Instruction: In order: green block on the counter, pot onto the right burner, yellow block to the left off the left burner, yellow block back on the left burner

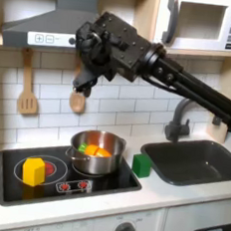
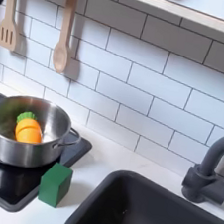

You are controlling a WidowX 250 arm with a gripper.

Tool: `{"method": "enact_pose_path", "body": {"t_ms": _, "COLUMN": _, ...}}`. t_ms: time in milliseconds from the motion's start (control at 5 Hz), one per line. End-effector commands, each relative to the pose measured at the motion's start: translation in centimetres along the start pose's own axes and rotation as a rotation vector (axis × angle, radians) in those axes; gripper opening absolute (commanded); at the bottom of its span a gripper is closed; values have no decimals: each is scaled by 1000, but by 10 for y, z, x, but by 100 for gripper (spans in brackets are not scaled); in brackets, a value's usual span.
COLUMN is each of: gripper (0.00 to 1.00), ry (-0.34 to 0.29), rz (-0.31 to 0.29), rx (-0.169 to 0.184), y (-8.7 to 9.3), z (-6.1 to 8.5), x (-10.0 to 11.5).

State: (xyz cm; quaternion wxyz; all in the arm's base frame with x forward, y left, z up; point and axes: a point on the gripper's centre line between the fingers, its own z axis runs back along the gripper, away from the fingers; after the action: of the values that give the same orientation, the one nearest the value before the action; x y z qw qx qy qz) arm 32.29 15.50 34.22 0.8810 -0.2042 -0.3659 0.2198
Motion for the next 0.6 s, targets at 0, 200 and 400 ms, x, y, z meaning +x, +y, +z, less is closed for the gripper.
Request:
{"method": "enact_pose_path", "body": {"t_ms": 0, "gripper": 22, "ry": -115, "rz": 38, "rx": 31, "y": 11, "z": -7, "x": 24}}
{"method": "enact_pose_path", "body": {"t_ms": 200, "gripper": 0, "ry": -159, "rz": 86, "rx": 42, "y": 19, "z": -14, "x": 38}}
{"method": "enact_pose_path", "body": {"t_ms": 400, "gripper": 0, "ry": -213, "rz": 80, "rx": 17, "y": 16, "z": -12, "x": 55}}
